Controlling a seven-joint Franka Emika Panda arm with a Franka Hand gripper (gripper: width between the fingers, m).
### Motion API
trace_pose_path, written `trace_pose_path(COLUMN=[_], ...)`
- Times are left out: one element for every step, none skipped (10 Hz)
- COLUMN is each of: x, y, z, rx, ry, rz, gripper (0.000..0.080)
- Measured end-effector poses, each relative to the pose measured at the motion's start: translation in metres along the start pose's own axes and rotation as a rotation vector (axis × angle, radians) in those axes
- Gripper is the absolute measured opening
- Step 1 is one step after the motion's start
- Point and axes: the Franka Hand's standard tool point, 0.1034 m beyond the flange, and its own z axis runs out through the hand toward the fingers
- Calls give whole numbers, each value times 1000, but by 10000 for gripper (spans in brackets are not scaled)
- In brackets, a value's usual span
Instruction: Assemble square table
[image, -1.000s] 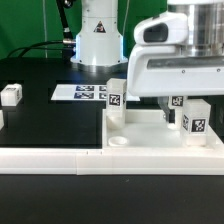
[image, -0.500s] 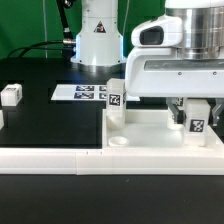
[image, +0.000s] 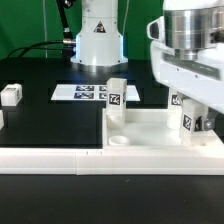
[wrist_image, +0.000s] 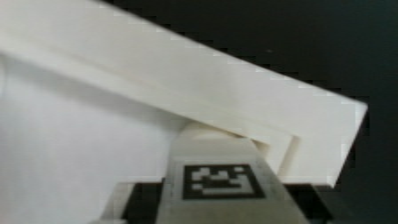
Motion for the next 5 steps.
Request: trace_pose_path(x=[-2,-2,-1,-2,-1], y=[0,0,0,1,0], z=[1,1,1,2,1], rx=[0,0,-1,-1,1], ry=[-2,-2,-2,-3,0], rz=[70,141,178,258,352], gripper=[281,281,281,281,281])
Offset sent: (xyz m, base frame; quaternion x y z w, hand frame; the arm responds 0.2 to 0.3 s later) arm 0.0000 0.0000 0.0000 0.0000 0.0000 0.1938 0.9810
